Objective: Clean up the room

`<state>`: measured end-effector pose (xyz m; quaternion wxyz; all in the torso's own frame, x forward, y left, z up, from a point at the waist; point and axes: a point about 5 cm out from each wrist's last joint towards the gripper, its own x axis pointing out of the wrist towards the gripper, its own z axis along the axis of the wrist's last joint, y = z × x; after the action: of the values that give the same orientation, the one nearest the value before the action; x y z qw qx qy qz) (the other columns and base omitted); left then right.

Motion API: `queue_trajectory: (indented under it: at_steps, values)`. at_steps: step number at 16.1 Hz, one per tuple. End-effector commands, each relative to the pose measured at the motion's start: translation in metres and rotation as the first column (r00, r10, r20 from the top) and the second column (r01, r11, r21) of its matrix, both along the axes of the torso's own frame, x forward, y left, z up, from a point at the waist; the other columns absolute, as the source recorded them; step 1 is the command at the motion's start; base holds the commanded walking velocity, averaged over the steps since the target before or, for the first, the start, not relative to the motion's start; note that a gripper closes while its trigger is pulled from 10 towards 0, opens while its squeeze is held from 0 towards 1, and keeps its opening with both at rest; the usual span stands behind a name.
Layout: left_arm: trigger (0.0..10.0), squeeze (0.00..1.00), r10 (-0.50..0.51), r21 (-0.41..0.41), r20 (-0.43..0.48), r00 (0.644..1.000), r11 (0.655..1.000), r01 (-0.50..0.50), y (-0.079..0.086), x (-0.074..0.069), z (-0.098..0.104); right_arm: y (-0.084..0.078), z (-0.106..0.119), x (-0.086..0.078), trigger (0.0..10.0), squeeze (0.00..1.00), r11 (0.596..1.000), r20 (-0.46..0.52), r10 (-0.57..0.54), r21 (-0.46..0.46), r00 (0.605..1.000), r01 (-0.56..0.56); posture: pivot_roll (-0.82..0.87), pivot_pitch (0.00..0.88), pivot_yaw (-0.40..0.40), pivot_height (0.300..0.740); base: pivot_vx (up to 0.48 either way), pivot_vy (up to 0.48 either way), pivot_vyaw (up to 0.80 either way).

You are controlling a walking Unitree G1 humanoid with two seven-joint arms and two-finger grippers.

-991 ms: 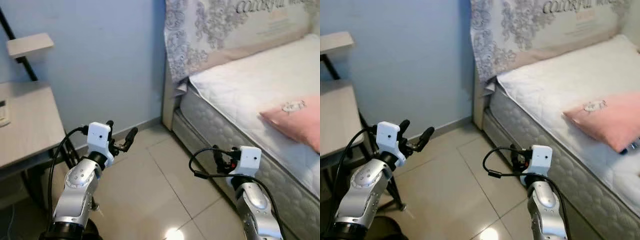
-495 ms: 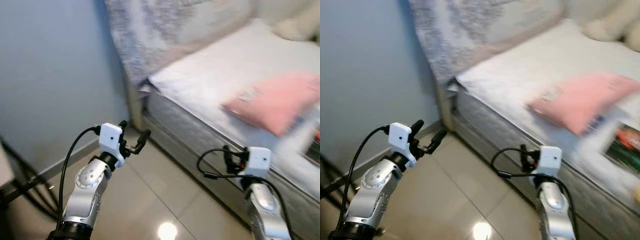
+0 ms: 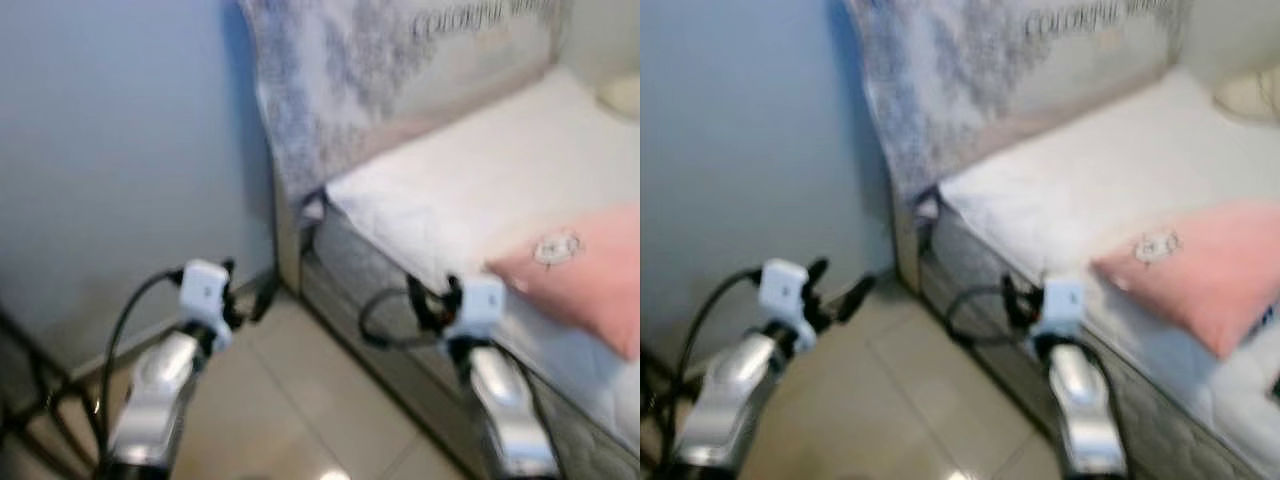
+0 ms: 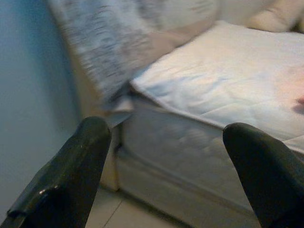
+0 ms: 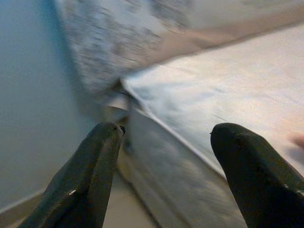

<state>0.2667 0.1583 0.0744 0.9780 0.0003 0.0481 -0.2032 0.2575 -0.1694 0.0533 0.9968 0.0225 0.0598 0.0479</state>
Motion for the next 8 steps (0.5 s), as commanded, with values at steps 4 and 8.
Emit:
queue_trajectory:
  at_steps: [4,8]
  values:
    - [10.0,0.00,-0.044,0.005,0.013,0.999,0.999,0.043,-0.0096,0.0046,0.0048,-0.0172,-0.0054,-0.0038,10.0,0.00,0.997,-0.021,-0.077,-0.008,0.997,0.077,-0.04,0.000,0.019,0.740,0.000,0.000,-0.58]
    - [10.0,0.00,-0.019,-0.008,0.006,1.000,1.000,0.020,-0.0037,0.0059,0.0041,-0.0181,-0.0065,-0.0072,10.0,0.00,0.996,-0.021,-0.093,-0.003,0.995,0.093,-0.04,0.000,0.021,0.740,0.000,0.000,-0.58]
